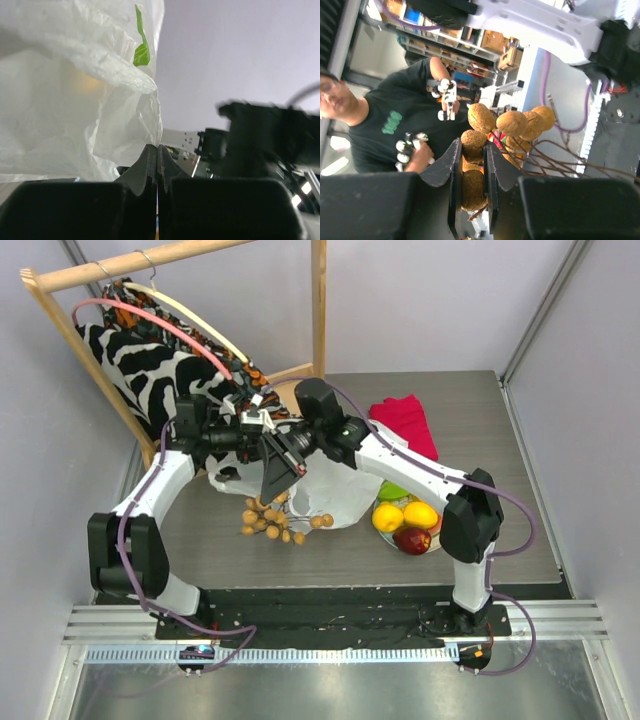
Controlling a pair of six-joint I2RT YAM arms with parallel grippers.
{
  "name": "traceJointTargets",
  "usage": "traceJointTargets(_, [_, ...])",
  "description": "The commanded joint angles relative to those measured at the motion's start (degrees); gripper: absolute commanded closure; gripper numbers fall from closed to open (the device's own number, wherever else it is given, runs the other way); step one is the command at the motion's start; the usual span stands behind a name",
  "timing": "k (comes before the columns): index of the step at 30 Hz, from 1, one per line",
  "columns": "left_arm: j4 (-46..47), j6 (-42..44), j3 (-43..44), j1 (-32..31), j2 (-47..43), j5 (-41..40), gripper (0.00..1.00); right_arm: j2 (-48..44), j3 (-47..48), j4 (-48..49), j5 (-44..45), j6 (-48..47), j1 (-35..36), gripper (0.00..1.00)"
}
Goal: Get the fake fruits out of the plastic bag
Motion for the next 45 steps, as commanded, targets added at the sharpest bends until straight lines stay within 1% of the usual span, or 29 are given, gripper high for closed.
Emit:
traceJointTargets(1, [-2.08, 3.93, 2.35, 0.64, 2.43, -4.09, 1.00, -0.52, 15.46, -12.55, -2.92, -7.09, 2.52, 0.99])
traceJointTargets(2, [-2.35, 4.72, 2.44, 0.56, 2.87, -4.27, 1.00, 0.01, 18.21, -15.23, -2.92, -8.94, 2.52, 0.99])
traceJointTargets(6, [-3.58, 7.44, 3.93, 0.64, 4.63, -4.62, 1.00, 0.63, 27.53, -18.59, -2.92, -11.41, 2.70, 0.99])
traceJointTargets(8, [-4.11, 8.24, 4.28, 0.56, 4.55, -4.80, 1.00, -0.33, 27.38, -18.42, -2.92, -12.12, 2.09, 0.99])
traceJointTargets(11, [-7.44, 12.36, 3.93, 0.55, 3.24, -5.59, 1.00, -3.93, 23.00, -17.80, -2.84, -12.82, -0.98, 0.99])
traceJointTargets(12, [-9.02, 14.29, 3.50, 0.55, 2.71, -5.77, 1.00, -6.46, 19.15, -17.54, -2.75, -12.91, -2.21, 0.99])
traceJointTargets(13, [-9.64, 15.09, 3.06, 0.55, 2.18, -5.85, 1.00, -7.79, 16.85, -17.36, -2.49, -13.17, -6.31, 0.99])
traceJointTargets(15, [-11.48, 17.45, 1.39, 0.55, 0.34, -5.94, 1.00, -10.61, 10.28, -17.10, -1.87, -13.17, -11.68, 0.99])
traceJointTargets(16, [-12.10, 18.51, -0.18, 0.55, -0.54, -6.47, 1.00, -12.97, 8.41, -16.84, -1.78, -13.09, -17.28, 0.99])
traceJointTargets(18, [-13.68, 20.27, -2.21, 0.55, -3.44, -7.26, 1.00, -14.92, 3.41, -16.05, -1.34, -13.08, -24.16, 0.99])
traceJointTargets(19, [-14.21, 21.93, -3.26, 0.55, -4.41, -7.78, 1.00, -16.58, 1.82, -15.43, -1.34, -12.82, -30.37, 0.99])
traceJointTargets(22, [-15.27, 23.70, -8.19, 0.55, -8.80, -8.93, 1.00, -18.61, -3.81, -12.10, -1.16, -12.38, -38.32, 0.99])
traceJointTargets(23, [-15.62, 24.32, -10.02, 0.55, -9.68, -9.45, 1.00, -19.84, -5.65, -10.78, -0.73, -11.95, -42.78, 0.99])
traceJointTargets(25, [-17.55, 26.25, -11.01, 0.64, -12.41, -10.77, 1.00, -20.90, -11.10, -8.14, 0.94, -12.47, -46.25, 0.99])
traceJointTargets(26, [-18.86, 29.74, -10.75, 0.73, -13.20, -11.56, 1.00, -21.77, -12.60, -7.87, 1.73, -13.43, -50.35, 0.99])
traceJointTargets(28, [-23.17, 33.27, -9.87, 1.52, -16.09, -15.07, 1.00, -22.39, -16.82, -7.78, 4.53, -16.24, -53.19, 0.99])
traceJointTargets(29, [-25.71, 35.12, -9.78, 2.13, -17.32, -16.30, 1.00, -22.48, -18.05, -7.87, 7.68, -17.21, -54.68, 0.99])
traceJointTargets(31, [-28.09, 36.97, -10.30, 4.49, -20.83, -17.89, 1.00, -22.31, -20.00, -11.19, 12.60, -24.56, -57.67, 0.99])
traceJointTargets(32, [-31.15, 38.11, -10.39, 4.94, -22.16, -18.94, 1.00, -21.96, -19.04, -16.43, 19.16, -31.99, -58.20, 0.99])
traceJointTargets(33, [-32.49, 40.56, -10.57, 6.43, -23.30, -20.43, 1.00, -19.78, -14.16, -30.84, 24.79, -40.33, -57.77, 0.99])
traceJointTargets(34, [-33.72, 41.71, -11.18, 7.84, -25.58, -20.71, 1.00, -18.89, -12.02, -35.07, 29.37, -53.56, -57.34, 0.99])
traceJointTargets(35, [-36.34, 43.29, -11.27, 8.20, -26.38, -21.06, 1.00, -18.45, -11.22, -37.03, 35.69, -57.34, -57.24, 0.99])
traceJointTargets(36, [-37.59, 46.09, -11.19, 8.29, -27.26, -21.84, 1.00, -19.22, -11.73, -37.05, 38.71, -59.99, -57.33, 0.99])
traceJointTargets(37, [-38.56, 46.29, -11.10, 8.72, -27.96, -23.85, 1.00, -19.93, -12.26, -36.88, 40.91, -64.98, -57.33, 0.99])
traceJointTargets(38, [-40.48, 46.91, -11.10, 9.34, -28.93, -23.79, 1.00, -20.89, -13.31, -36.79, 42.67, -66.94, -57.33, 0.99])
traceJointTargets(40, [-41.99, 48.32, -11.27, 10.57, -29.64, -25.70, 1.00, -24.49, -14.28, -38.10, 45.23, -72.47, -57.07, 0.99])
traceJointTargets(42, [-43.39, 48.41, -11.54, 12.23, -30.60, -27.38, 1.00, -28.00, -17.17, -38.37, 48.38, -75.65, -56.37, 0.99])
traceJointTargets(43, [-43.57, 48.41, -11.80, 12.68, -30.87, -28.00, 1.00, -31.50, -18.58, -38.28, 48.67, -77.23, -55.75, 0.99])
traceJointTargets(45, [-43.84, 48.49, -11.98, 13.21, -30.96, -28.97, 1.00, -34.86, -22.27, -39.41, 48.50, -82.15, -54.88, 0.99])
